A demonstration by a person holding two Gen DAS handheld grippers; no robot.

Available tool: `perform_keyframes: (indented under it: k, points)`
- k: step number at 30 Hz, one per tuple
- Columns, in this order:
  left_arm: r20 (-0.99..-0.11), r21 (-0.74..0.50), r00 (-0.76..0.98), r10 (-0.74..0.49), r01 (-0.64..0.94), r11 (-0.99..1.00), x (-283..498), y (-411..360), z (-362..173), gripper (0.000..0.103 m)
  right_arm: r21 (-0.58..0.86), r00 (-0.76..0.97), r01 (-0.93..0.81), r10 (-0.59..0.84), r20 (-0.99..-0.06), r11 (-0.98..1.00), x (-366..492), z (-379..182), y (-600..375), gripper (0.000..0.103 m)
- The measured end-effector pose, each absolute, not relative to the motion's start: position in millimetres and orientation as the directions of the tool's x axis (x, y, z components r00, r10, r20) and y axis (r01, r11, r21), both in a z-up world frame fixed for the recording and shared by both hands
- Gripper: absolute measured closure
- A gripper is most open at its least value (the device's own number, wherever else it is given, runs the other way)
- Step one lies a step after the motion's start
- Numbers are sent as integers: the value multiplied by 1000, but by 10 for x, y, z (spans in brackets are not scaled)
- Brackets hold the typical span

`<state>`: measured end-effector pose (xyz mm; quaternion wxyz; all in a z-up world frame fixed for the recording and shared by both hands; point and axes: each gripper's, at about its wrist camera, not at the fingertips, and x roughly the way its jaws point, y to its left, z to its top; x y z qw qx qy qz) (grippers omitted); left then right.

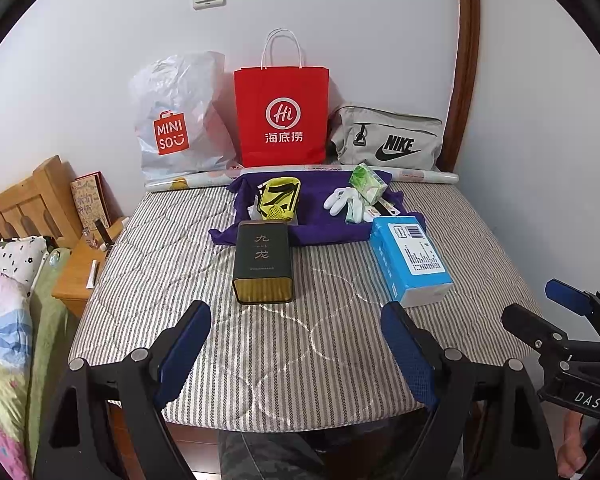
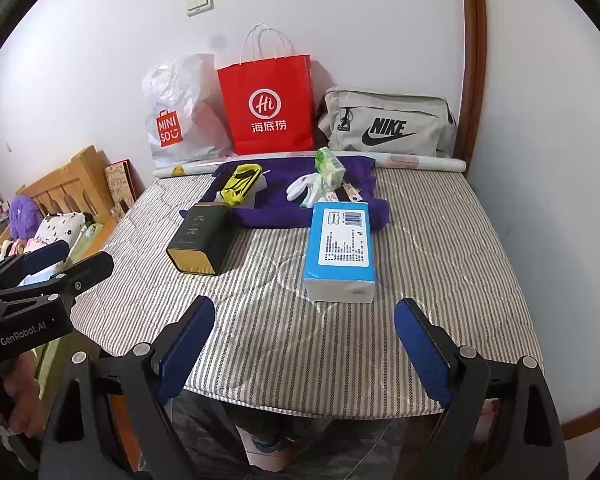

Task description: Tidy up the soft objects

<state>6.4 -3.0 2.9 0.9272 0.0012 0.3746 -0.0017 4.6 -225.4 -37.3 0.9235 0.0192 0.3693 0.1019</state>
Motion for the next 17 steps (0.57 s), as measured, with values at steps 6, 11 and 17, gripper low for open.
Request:
perform_keyframes:
  k: [6,11,17]
  points:
    - [-695,0,719,-4,6,1000,64,-28,28,17,110,707,-175,203,-678,978,47,-372,-2253,12]
    - [-694,0,720,-2,3,1000,58,-24,31,17,112,708,-172,202,-677,979,37,-375,-2261,12]
    - [-690,-1,723,-4,4,1000,58,-22,26,17,111,708,-174,203,-676,978,36,-376,-2266,12]
